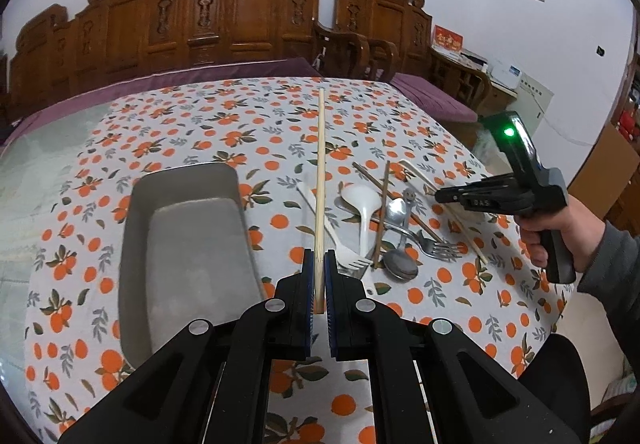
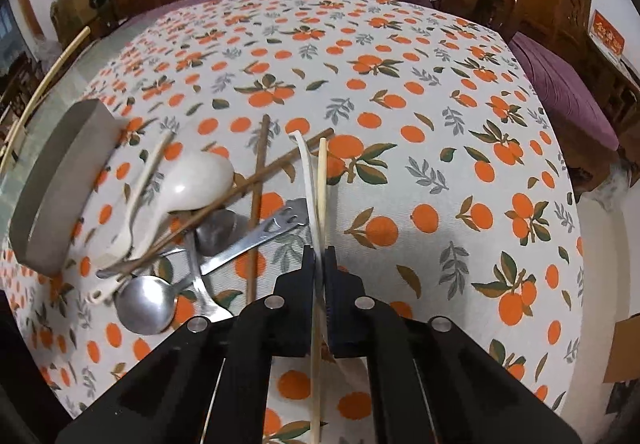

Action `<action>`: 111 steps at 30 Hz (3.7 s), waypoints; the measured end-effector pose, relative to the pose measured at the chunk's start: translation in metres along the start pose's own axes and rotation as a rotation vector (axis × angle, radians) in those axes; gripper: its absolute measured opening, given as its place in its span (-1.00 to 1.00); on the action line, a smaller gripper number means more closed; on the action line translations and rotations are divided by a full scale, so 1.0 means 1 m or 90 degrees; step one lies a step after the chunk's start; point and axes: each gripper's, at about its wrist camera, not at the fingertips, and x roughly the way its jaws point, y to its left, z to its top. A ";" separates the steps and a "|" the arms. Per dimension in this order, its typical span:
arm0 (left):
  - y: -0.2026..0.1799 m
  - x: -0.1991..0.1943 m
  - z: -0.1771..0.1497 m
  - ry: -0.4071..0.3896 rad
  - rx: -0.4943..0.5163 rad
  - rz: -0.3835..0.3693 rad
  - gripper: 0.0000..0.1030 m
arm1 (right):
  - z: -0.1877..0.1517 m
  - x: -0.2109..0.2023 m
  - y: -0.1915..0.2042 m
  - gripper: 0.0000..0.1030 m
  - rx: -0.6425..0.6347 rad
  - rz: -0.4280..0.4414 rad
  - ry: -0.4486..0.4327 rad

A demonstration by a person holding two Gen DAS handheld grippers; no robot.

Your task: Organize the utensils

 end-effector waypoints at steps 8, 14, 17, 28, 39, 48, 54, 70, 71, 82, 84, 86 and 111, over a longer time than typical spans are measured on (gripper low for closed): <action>0.004 -0.003 0.000 -0.004 -0.003 0.004 -0.92 | -0.007 0.010 -0.007 -0.87 0.053 0.011 0.014; 0.001 0.000 -0.001 -0.001 0.003 0.001 -0.92 | -0.007 0.016 -0.013 -0.88 0.072 0.009 0.020; 0.000 0.000 -0.001 -0.002 0.004 -0.001 -0.92 | -0.006 0.016 -0.013 -0.90 0.066 0.010 0.019; 0.007 -0.015 0.001 -0.023 0.004 0.022 -0.92 | 0.007 -0.023 -0.007 -0.91 0.073 0.015 -0.041; 0.051 -0.032 -0.007 -0.002 -0.043 0.078 -0.92 | 0.018 -0.059 0.080 -0.91 0.006 0.089 -0.096; 0.081 -0.009 -0.025 0.068 -0.073 0.108 -0.92 | 0.024 -0.069 0.157 -0.91 -0.022 0.174 -0.113; 0.088 0.008 -0.030 0.104 -0.081 0.105 -0.92 | 0.026 -0.063 0.189 -0.91 -0.021 0.208 -0.105; 0.103 -0.002 -0.018 0.083 -0.093 0.103 -0.63 | 0.043 -0.047 0.227 -0.91 0.009 0.248 -0.101; 0.106 -0.007 -0.016 0.074 -0.093 0.109 -0.60 | 0.045 -0.046 0.228 -0.91 0.011 0.251 -0.100; 0.140 -0.036 -0.009 0.038 -0.116 0.165 -0.36 | 0.060 -0.017 0.266 -0.91 0.030 0.257 -0.077; 0.143 -0.036 -0.008 0.037 -0.121 0.164 -0.36 | 0.060 -0.011 0.270 -0.91 0.030 0.251 -0.071; 0.143 -0.037 -0.008 0.036 -0.120 0.162 -0.35 | 0.060 -0.002 0.272 -0.91 0.037 0.245 -0.060; 0.063 -0.024 0.001 -0.007 -0.065 0.096 0.43 | 0.002 -0.073 0.132 -0.49 -0.035 0.061 -0.141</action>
